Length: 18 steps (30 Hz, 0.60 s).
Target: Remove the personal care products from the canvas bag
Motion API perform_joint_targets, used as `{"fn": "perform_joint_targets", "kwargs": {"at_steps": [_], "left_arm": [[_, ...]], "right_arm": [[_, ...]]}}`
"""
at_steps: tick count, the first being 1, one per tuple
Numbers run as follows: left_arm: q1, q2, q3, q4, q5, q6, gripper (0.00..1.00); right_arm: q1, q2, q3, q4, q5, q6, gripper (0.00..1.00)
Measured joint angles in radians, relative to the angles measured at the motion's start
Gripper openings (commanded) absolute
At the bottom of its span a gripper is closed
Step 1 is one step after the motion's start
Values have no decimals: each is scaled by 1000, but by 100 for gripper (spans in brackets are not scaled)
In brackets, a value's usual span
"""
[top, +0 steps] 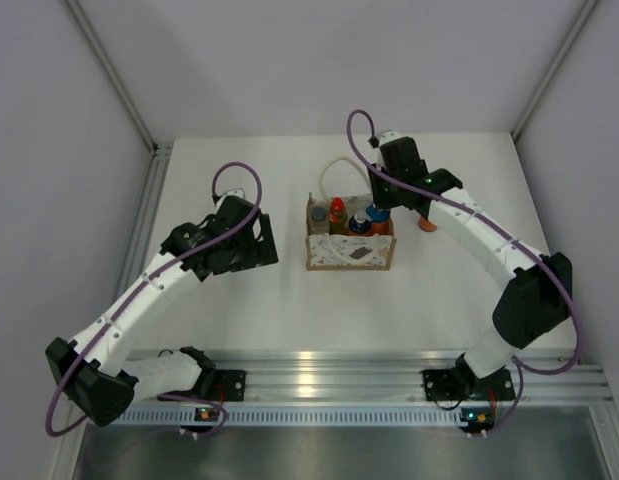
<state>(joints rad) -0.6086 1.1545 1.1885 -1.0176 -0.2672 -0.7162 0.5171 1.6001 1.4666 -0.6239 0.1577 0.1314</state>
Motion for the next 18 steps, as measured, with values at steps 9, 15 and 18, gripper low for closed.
{"fn": "perform_joint_targets", "kwargs": {"at_steps": [9, 15, 18], "left_arm": [[0, 0, 0, 0, 0, 1, 98], [0, 0, 0, 0, 0, 1, 98], [0, 0, 0, 0, 0, 1, 99]], "right_arm": [[0, 27, 0, -3, 10, -5, 26], [0, 35, 1, -3, 9, -5, 21], [0, 35, 1, -3, 8, -4, 11]]}}
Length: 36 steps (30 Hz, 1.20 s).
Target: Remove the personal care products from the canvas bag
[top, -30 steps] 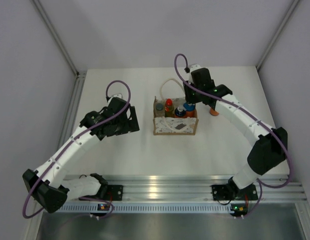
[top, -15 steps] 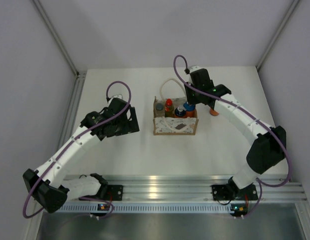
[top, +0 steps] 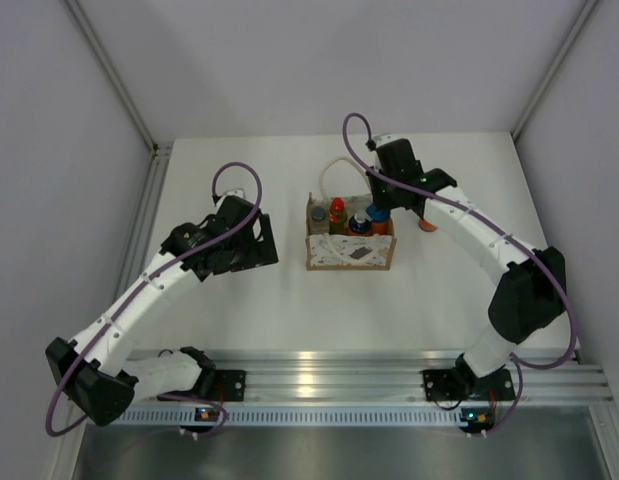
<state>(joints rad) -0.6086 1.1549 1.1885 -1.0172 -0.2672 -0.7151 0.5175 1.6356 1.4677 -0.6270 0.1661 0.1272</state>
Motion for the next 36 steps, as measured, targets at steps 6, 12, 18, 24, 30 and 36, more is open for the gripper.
{"fn": "perform_joint_targets", "kwargs": {"at_steps": [6, 12, 18, 24, 30, 36], "left_arm": [[0, 0, 0, 0, 0, 0, 98], [0, 0, 0, 0, 0, 0, 98], [0, 0, 0, 0, 0, 0, 98], [0, 0, 0, 0, 0, 0, 98], [0, 0, 0, 0, 0, 4, 98], [0, 0, 0, 0, 0, 4, 98]], "right_arm": [[0, 0, 2, -3, 0, 1, 0], [0, 5, 46, -68, -6, 2, 0], [2, 6, 128, -120, -6, 5, 0], [3, 5, 230, -190, -1, 5, 0], [4, 3, 352, -265, 11, 4, 0], [4, -3, 481, -344, 29, -4, 0]]}}
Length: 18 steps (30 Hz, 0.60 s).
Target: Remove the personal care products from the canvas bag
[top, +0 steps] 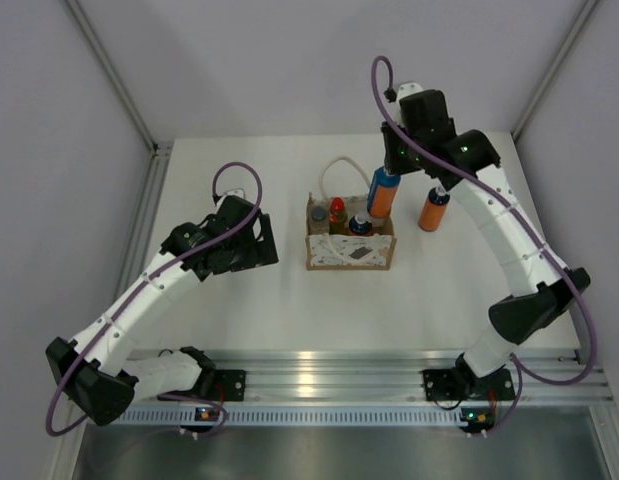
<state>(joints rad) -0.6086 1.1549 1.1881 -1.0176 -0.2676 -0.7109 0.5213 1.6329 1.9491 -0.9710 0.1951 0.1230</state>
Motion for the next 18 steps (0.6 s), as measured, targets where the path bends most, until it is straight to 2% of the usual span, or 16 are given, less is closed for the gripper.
{"fn": "perform_joint_targets", "kwargs": {"at_steps": [8, 18], "left_arm": [[0, 0, 0, 0, 0, 0, 98], [0, 0, -5, 0, 5, -1, 98]], "right_arm": [[-8, -48, 99, -56, 42, -7, 0], [-82, -137, 69, -87, 80, -7, 0]]}}
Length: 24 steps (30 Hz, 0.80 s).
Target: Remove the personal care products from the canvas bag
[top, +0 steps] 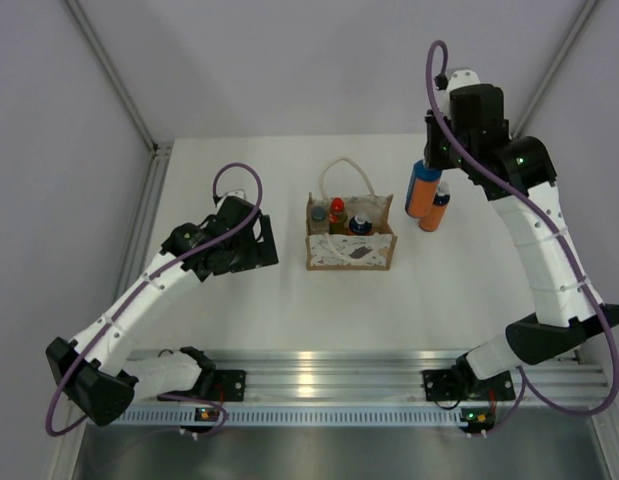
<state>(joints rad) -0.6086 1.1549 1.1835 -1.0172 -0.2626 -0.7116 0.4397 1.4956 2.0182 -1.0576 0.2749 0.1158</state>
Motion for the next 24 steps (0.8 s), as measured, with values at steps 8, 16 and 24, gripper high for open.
{"fn": "perform_joint_targets", "kwargs": {"at_steps": [8, 16, 24], "left_arm": [[0, 0, 0, 0, 4, 0, 98], [0, 14, 0, 0, 4, 0, 98], [0, 19, 0, 0, 3, 1, 98]], "right_arm": [[-161, -69, -140, -6, -3, 13, 0], [-335, -142, -328, 24, -2, 31, 0], [-435, -151, -489, 105, -30, 51, 0]]}}
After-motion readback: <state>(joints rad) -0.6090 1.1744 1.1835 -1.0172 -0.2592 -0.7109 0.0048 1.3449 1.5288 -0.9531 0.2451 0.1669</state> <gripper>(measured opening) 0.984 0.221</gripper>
